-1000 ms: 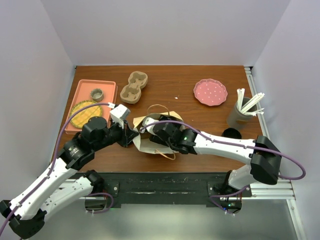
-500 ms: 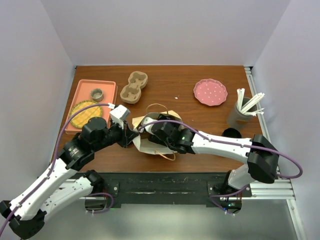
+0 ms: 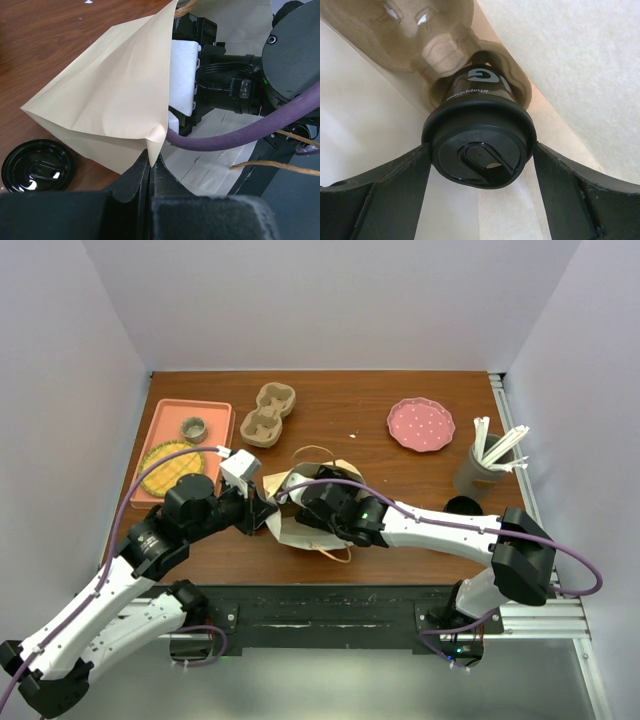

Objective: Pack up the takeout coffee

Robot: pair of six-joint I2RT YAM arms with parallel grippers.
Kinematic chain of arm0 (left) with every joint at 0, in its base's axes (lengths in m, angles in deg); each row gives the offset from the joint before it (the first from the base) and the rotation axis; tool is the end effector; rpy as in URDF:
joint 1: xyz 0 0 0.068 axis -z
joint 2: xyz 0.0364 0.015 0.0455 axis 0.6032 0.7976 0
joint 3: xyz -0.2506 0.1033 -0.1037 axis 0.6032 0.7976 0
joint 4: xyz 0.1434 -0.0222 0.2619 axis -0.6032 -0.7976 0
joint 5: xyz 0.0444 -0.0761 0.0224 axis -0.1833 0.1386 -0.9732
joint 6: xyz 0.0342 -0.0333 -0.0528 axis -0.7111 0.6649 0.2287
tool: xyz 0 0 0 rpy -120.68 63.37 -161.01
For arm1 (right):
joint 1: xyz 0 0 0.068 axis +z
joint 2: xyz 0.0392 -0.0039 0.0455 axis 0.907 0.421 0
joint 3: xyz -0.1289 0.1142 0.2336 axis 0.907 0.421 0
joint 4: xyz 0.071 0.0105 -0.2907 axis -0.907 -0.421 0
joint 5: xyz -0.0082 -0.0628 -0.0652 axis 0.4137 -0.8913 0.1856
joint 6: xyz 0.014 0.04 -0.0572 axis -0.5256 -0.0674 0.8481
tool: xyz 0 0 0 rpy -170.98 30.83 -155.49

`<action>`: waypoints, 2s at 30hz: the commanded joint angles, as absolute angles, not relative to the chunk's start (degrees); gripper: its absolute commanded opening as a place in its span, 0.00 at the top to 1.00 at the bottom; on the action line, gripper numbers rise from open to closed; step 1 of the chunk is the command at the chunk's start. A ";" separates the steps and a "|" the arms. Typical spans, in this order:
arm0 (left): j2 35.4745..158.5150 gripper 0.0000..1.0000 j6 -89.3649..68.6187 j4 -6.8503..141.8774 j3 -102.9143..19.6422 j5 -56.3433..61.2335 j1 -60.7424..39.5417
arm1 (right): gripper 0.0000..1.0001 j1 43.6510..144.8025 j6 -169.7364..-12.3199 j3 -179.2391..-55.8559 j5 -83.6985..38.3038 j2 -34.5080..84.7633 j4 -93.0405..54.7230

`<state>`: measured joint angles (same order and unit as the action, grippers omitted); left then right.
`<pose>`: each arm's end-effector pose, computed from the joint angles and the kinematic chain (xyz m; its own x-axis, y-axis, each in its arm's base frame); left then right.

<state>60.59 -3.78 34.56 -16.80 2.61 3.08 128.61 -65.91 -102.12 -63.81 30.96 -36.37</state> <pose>0.1444 -0.1331 0.3411 -0.5094 0.0262 -0.8601 0.6133 0.7122 -0.3415 0.1958 0.3204 0.2343 -0.1176 -0.8231 -0.5555 -0.6404 0.4904 -0.5911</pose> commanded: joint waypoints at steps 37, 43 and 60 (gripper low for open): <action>65.09 1.00 0.55 39.48 -20.36 10.00 3.24 | 0.03 122.32 -69.10 -110.47 -63.74 29.83 -39.31; 65.36 1.00 0.55 39.74 -20.36 10.00 3.24 | 0.03 121.88 -69.27 -111.17 -63.21 29.13 -39.57; 65.97 1.00 1.78 41.24 -19.83 10.18 3.24 | 0.01 120.30 -69.89 -112.93 -63.30 28.33 -40.89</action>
